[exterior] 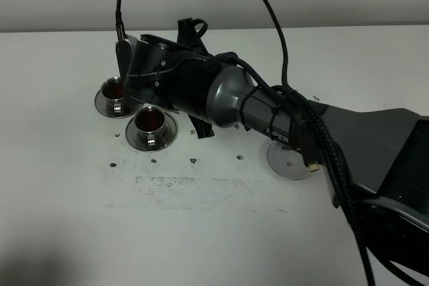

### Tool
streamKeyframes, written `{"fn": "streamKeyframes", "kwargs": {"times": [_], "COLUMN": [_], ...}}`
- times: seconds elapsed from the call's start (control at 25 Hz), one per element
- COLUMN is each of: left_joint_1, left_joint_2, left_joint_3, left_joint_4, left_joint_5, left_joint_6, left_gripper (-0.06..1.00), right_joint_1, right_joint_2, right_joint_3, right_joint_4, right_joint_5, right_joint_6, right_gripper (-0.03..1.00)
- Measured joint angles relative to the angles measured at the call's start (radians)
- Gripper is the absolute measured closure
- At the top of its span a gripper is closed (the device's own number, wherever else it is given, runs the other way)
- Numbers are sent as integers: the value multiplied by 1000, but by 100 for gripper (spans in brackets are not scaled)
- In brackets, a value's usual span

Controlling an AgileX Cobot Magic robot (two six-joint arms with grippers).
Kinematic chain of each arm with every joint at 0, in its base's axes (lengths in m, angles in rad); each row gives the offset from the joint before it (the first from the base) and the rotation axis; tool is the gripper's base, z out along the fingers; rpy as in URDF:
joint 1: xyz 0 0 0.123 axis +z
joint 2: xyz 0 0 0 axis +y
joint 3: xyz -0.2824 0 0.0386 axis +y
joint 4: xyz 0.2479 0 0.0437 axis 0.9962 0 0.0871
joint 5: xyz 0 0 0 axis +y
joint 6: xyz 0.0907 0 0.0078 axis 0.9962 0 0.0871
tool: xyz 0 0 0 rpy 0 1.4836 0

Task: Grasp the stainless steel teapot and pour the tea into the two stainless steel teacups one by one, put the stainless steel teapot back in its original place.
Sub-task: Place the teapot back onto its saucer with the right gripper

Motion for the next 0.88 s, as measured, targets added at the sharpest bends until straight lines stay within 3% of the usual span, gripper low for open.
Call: {"fn": "streamKeyframes", "kwargs": {"times": [0.2,0.44,0.64,0.76,0.88], "left_joint_1": [0,0,0,0,0], "left_joint_2": [0,0,0,0,0], "left_joint_3": [0,0,0,0,0], "left_joint_4": [0,0,0,0,0], "left_joint_5": [0,0,0,0,0], "left_joint_6": [0,0,0,0,0], "left_gripper": [22,22,22,22,22], "right_joint_1": [-11,-79,-128,-151,-168], "right_joint_2": [-78,-116,-120,-121,-121], "right_joint_3": [-19,-20,38,124,195], "right_joint_4": [58,257,468,523,545], "right_joint_5": [21,33,32,22,-49], "right_joint_6": [165,442,481,484,488], "right_gripper": [80,80,80,80,80]}}
